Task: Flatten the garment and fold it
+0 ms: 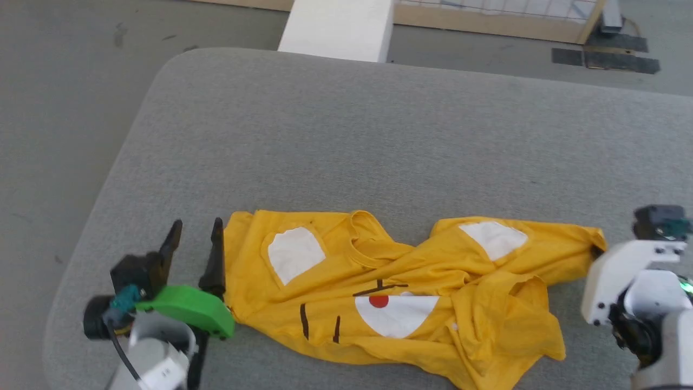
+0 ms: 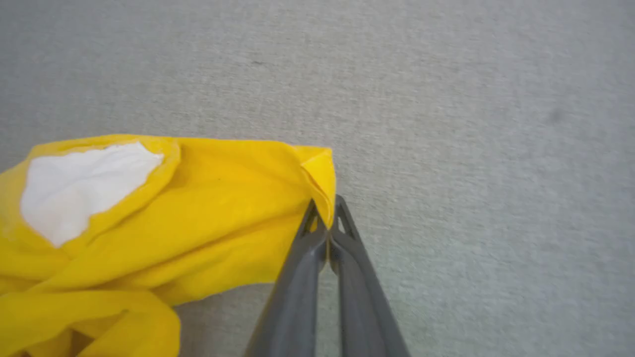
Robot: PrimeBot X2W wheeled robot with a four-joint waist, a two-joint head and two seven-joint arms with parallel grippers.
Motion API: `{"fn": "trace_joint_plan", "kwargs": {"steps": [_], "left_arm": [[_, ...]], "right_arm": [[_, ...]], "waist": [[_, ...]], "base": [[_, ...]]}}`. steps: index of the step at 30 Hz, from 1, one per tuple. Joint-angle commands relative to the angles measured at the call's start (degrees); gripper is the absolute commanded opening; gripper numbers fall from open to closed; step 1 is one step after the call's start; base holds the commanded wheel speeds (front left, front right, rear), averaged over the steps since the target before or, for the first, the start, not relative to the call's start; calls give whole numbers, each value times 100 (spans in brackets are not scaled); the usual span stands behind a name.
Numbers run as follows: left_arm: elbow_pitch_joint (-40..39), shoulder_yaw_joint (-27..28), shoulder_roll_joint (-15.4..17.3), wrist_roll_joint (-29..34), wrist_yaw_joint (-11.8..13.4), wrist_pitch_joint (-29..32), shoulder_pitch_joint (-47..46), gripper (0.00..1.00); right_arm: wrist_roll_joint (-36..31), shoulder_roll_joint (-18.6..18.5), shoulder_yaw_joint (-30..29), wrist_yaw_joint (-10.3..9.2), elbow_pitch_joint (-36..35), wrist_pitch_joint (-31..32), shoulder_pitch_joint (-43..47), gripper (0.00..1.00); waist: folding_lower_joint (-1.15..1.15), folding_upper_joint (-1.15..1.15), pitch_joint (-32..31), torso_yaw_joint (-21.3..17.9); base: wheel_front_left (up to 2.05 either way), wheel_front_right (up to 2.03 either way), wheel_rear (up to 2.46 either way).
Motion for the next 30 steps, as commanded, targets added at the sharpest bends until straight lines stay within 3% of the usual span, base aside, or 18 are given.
{"fn": "trace_joint_plan", "kwargs": {"steps": [1,6,10,21,25,26,27,28,30], "left_arm": [[67,-9,165,-2,-85,182,-213,100],[448,-123,416,-58,-190,1063,-685,100],[870,-107,494,-146,-82,1839,-1002,100],[1691,-50,719,-299,287,3532,-1351,100],[1887,-173,893,-301,253,4335,-1306,100],[1912,-208,922,-322,208,4523,-1286,81],[1922,-265,965,-348,121,4758,-1255,23],[1923,-288,998,-388,53,4918,-1233,0],[1837,-309,1041,-515,-114,5093,-1221,0]], "right_arm": [[79,-11,-66,-8,-215,-36,204,0],[417,-9,-211,-8,-860,19,755,0],[611,-8,-230,-8,-1145,72,1017,0],[930,-8,-66,-8,-1253,134,1155,0],[949,-8,-18,-8,-1251,158,1157,0],[939,-8,-7,-8,-1250,175,1160,0],[937,-8,8,-8,-1252,191,1160,0],[937,-7,18,-8,-1258,203,1155,0],[900,-7,56,-8,-1293,227,1128,0]], "waist": [[0,0,-27,-178],[0,0,41,-382],[0,0,120,-620],[0,0,391,-1099],[0,0,438,-1186],[0,0,440,-1196],[0,0,438,-1208],[0,0,437,-1214],[0,0,429,-1218]], "base": [[0,0,0],[0,0,0],[0,0,0],[0,0,0],[0,0,0],[0,0,0],[0,0,0],[0,0,0],[0,0,0]]}}
